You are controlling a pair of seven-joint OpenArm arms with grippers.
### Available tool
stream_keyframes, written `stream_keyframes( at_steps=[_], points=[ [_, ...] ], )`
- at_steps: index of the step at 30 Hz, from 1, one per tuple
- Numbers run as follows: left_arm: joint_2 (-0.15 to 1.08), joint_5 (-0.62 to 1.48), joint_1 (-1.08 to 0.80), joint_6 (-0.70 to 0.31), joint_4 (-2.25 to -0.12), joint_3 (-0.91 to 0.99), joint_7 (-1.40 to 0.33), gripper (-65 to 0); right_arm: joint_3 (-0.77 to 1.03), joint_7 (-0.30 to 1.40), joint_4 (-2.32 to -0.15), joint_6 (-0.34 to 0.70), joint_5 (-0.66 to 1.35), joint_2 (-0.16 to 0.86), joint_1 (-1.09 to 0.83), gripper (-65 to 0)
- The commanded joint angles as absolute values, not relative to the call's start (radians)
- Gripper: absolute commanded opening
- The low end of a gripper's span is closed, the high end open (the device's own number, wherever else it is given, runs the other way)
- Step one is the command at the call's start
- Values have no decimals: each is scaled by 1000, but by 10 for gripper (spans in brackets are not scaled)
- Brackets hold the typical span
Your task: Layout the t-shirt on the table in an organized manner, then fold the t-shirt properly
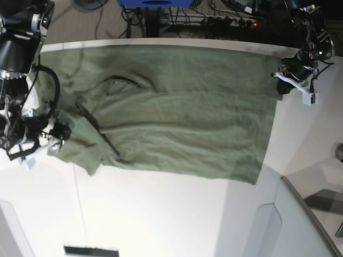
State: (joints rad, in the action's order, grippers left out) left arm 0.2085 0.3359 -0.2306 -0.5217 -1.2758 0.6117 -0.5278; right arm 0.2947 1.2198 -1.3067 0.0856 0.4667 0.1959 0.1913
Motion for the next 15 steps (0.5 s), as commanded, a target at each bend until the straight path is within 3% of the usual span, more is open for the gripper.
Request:
stream_keyframes(
  at_steps=[1, 10, 15],
  points=[
    [223, 346, -225, -524, -1291, 615, -509, -650, 298, 1213, -1305, 76, 483, 213, 228, -191],
    [222, 346, -225, -524, -1290, 615, -509, -650, 292, 1239, -1245, 68, 483, 263, 288, -191],
    [222, 346, -223, -524, -1290, 615, -509, -650, 197, 1257, -1244, 65, 483, 272, 308, -191]
  ],
)
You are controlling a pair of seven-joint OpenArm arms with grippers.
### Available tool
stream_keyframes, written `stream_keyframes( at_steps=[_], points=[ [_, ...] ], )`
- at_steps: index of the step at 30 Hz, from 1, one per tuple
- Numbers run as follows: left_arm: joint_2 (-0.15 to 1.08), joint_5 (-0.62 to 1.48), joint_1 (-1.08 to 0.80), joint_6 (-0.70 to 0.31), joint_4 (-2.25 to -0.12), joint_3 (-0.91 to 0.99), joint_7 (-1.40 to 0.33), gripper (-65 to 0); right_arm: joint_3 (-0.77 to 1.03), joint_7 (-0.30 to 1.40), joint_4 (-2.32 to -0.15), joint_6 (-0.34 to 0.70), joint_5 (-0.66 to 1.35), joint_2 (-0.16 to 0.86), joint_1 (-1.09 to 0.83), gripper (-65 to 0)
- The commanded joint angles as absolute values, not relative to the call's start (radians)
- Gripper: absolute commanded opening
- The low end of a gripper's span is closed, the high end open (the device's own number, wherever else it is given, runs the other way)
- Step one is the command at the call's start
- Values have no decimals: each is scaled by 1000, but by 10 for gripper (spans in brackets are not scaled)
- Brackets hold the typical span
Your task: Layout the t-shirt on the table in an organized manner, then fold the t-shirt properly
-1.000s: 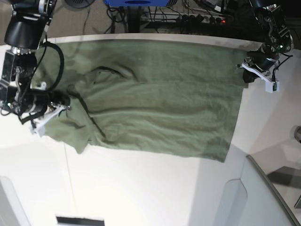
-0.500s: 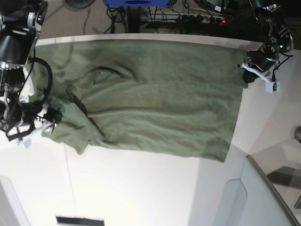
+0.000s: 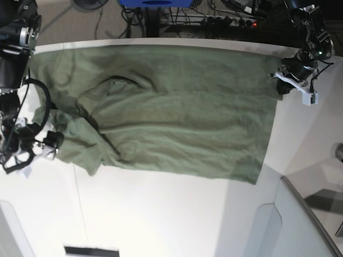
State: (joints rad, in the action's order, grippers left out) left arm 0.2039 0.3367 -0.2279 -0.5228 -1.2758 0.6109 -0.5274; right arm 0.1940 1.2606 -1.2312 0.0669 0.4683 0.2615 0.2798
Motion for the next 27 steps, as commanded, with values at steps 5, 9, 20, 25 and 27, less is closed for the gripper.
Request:
stream_keyframes(
  at_steps=[5, 9, 20, 25, 27],
  points=[
    [222, 346, -223, -524, -1290, 615, -509, -650, 165, 1248, -1244, -18, 483, 266, 311, -191],
    [222, 346, -225, -524, -1290, 615, -509, -650, 165, 1251, -1244, -21, 483, 266, 318, -203],
    [222, 346, -225, -524, -1288, 615, -509, -650, 165, 1247, -1124, -21, 483, 266, 346, -540],
    [222, 346, -225, -524, -1288, 615, -509, -650, 165, 1234, -1129, -22, 483, 266, 346, -384],
    [222, 346, -225, -524, -1288, 615, -509, -650, 165, 1233, -1133, -22, 483, 266, 346, -282]
  ],
)
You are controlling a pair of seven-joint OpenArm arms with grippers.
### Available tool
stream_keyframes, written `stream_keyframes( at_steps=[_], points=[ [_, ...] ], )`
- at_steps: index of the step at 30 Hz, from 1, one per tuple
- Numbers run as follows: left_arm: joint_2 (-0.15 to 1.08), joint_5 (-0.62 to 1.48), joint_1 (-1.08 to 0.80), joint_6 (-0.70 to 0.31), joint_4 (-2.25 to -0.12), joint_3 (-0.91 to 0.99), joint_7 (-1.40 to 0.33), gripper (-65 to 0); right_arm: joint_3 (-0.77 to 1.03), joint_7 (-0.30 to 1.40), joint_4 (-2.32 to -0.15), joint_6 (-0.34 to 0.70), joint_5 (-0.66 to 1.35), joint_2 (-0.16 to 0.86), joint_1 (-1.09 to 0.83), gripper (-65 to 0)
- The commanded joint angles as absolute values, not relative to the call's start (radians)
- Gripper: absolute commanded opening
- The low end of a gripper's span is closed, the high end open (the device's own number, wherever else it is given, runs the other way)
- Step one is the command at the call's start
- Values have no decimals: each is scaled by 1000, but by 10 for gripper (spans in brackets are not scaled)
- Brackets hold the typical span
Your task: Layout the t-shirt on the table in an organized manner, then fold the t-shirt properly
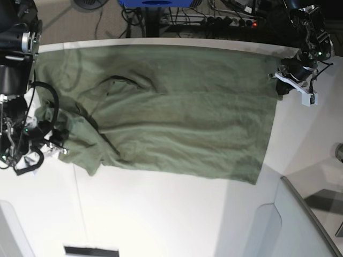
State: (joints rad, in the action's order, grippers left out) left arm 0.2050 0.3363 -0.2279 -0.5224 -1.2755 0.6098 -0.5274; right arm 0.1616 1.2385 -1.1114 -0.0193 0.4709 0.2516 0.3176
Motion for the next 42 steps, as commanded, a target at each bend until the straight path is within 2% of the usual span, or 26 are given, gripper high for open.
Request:
stream_keyframes(
  at_steps=[1, 3, 11, 13, 17, 18, 21, 25, 29, 30, 37, 42],
  points=[
    [222, 346, -225, -524, -1288, 615, -509, -650, 165, 1233, -1144, -22, 483, 268, 346, -240],
    [222, 346, -225, -524, -1288, 615, -509, -650, 165, 1221, -1159, -22, 483, 268, 341, -210],
    [222, 346, -225, -524, -1288, 615, -509, -650, 162, 1139, -1044, -24, 483, 274, 344, -228],
    [222, 346, -225, -524, -1282, 615, -509, -650, 162, 1135, -1040, -24, 483, 274, 344, -308],
    [222, 349, -223, -524, -1251, 615, -507, -650, 162, 1135, -1046, -24, 483, 274, 346, -528],
    [222, 349, -223, -524, -1248, 615, -507, -650, 162, 1135, -1046, -24, 483, 274, 351, -554],
    [222, 348, -223, -524, -1248, 615, -507, -650, 162, 1135, -1043, -24, 483, 274, 358, -536],
    [222, 349, -223, -524, -1248, 615, -507, -650, 162, 1135, -1046, -24, 483, 274, 361, -545],
    [222, 346, -222, -524, -1248, 615, -507, -650, 162, 1135, -1049, -24, 483, 274, 361, -645],
    [223, 346, -222, -524, -1248, 615, -507, -650, 162, 1136, -1049, -24, 483, 274, 361, -650],
    [232, 346, -150, -524, -1241, 615, -507, -650, 162, 1145, -1219, -19, 483, 268, 320, -650],
    [268, 344, -13, -519, -1185, 576, -515, -650, 163, 1150, -1254, -19, 484, 265, 303, -650]
  ],
)
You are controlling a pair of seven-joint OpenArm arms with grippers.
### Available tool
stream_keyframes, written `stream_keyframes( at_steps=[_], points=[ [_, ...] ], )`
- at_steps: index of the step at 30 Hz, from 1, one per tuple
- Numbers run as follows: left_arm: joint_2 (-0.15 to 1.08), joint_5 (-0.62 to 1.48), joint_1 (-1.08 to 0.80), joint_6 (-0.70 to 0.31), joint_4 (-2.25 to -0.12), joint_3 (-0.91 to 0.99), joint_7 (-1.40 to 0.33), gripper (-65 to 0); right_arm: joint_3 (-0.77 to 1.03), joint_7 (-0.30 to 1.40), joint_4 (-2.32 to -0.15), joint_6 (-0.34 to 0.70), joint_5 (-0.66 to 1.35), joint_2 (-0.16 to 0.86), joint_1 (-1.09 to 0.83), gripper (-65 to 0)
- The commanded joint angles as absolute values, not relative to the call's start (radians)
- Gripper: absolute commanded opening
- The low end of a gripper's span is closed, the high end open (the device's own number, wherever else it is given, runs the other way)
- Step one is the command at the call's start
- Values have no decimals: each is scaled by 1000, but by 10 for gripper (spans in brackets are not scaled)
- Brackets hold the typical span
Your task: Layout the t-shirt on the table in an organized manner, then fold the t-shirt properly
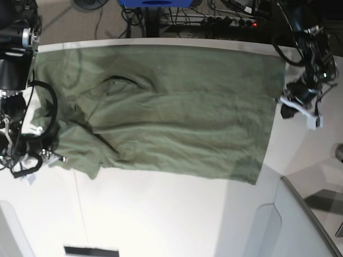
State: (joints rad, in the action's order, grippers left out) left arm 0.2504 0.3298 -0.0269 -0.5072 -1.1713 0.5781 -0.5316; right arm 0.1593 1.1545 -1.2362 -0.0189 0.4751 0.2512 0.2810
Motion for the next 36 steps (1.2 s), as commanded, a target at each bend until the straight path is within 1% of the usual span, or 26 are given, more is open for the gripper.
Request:
stream_keyframes(
  at_steps=[1, 4, 5, 6, 7, 10, 11, 13, 15, 17, 20, 24, 26, 28, 29, 30, 32, 33, 36],
  points=[
    [277, 344, 8, -519, -1167, 552, -515, -650, 163, 1150, -1256, -19, 484, 265, 303, -650],
    [286, 344, 85, -519, -1086, 467, -509, -650, 163, 1152, -1260, -19, 484, 265, 302, -650],
    [286, 344, 108, -519, -1061, 452, -509, -601, 163, 1152, -1260, -19, 484, 265, 302, -650],
    [286, 344, 127, -519, -1036, 440, -509, -538, 163, 1152, -1260, -19, 484, 265, 300, -650],
    [286, 344, 147, -519, -1015, 438, -507, -462, 163, 1152, -1260, -19, 484, 265, 300, -650],
    [285, 346, 189, -519, -967, 458, -507, -272, 163, 1152, -1262, -18, 486, 266, 283, -650],
    [285, 346, 202, -519, -951, 463, -506, -217, 163, 1148, -1262, -18, 486, 266, 282, -650],
    [286, 346, 228, -518, -920, 463, -504, -137, 163, 1145, -1262, -16, 486, 266, 280, -650],
    [286, 346, 257, -518, -881, 458, -489, -107, 163, 1144, -1262, -8, 486, 266, 274, -650],
    [286, 341, 278, -516, -829, 450, -430, -117, 163, 1144, -1262, 41, 486, 266, 272, -650],
    [283, 271, 320, -481, -728, 450, -375, -145, 165, 1144, -1262, 111, 486, 266, 269, -650],
    [271, 200, 344, -478, -636, 450, -314, -199, 165, 1142, -1262, 114, 486, 266, 268, -650],
    [263, 196, 351, -478, -604, 450, -302, -245, 171, 1142, -1262, 114, 486, 266, 268, -650],
    [259, 189, 352, -478, -587, 449, -302, -313, 171, 1142, -1262, 114, 486, 266, 268, -650],
    [257, 189, 348, -478, -585, 449, -302, -370, 173, 1142, -1262, 114, 486, 266, 268, -650],
    [255, 188, 346, -479, -585, 449, -303, -443, 173, 1142, -1262, 114, 486, 266, 268, -650],
    [255, 191, 344, -481, -587, 449, -306, -620, 173, 1142, -1262, 114, 486, 266, 268, -650],
    [255, 194, 343, -481, -587, 449, -306, -650, 170, 1142, -1262, 114, 486, 266, 268, -650],
    [263, 188, 343, -476, -618, 449, -309, -650, 170, 1141, -1260, 114, 484, 269, 268, -650]
  ],
)
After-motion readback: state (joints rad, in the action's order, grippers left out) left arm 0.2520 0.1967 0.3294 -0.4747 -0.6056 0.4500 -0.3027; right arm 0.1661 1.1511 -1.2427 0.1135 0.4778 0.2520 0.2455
